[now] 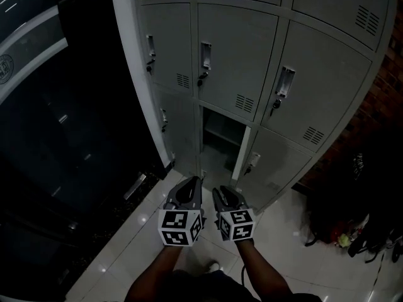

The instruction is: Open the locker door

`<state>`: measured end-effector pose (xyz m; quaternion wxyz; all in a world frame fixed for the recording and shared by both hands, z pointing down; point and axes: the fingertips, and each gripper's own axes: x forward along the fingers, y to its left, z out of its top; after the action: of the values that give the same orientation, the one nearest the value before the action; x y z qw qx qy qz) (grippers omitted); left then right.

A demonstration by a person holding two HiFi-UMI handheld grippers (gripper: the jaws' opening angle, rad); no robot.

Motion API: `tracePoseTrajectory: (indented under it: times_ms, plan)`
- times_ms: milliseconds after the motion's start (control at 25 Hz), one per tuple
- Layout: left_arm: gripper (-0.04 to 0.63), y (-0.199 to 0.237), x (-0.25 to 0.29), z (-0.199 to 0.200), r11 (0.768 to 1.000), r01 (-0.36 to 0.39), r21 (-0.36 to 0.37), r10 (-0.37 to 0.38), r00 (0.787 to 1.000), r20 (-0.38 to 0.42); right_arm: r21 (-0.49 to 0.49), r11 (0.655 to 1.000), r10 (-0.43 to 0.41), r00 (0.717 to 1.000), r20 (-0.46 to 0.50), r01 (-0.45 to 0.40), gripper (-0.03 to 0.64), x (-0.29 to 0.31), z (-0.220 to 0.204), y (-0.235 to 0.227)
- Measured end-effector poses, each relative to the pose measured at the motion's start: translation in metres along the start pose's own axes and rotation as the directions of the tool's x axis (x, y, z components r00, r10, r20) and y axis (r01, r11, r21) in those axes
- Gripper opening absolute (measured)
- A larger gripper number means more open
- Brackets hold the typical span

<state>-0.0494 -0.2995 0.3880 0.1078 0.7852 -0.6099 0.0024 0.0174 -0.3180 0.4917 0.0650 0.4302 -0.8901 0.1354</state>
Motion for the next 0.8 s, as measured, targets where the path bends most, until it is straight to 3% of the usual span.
tracePoseTrajectory:
  times_ms: [440,560,800]
  plan:
    - [0.006,-0.001,-0.068,0.010,1.000,0.018,0.009,-0.018,0.999,0.027,-0.043,0.999,0.007,0.987,0.161,0.000,0.038,-0.061,0.063,0.075]
    - [0.006,0.000,-0.093,0.010,1.000,0.022,0.012,-0.022,0.999,0.033,-0.058,0.998,0.008,0.982,0.187,0.002,0.001,-0.078,0.071,0.100]
    - [0.006,-0.001,-0.146,0.007,1.000,0.029,0.005,-0.030,0.998,0.049,-0.090,0.996,0.019,0.977,0.211,0.000,0.000,-0.117,0.074,0.148]
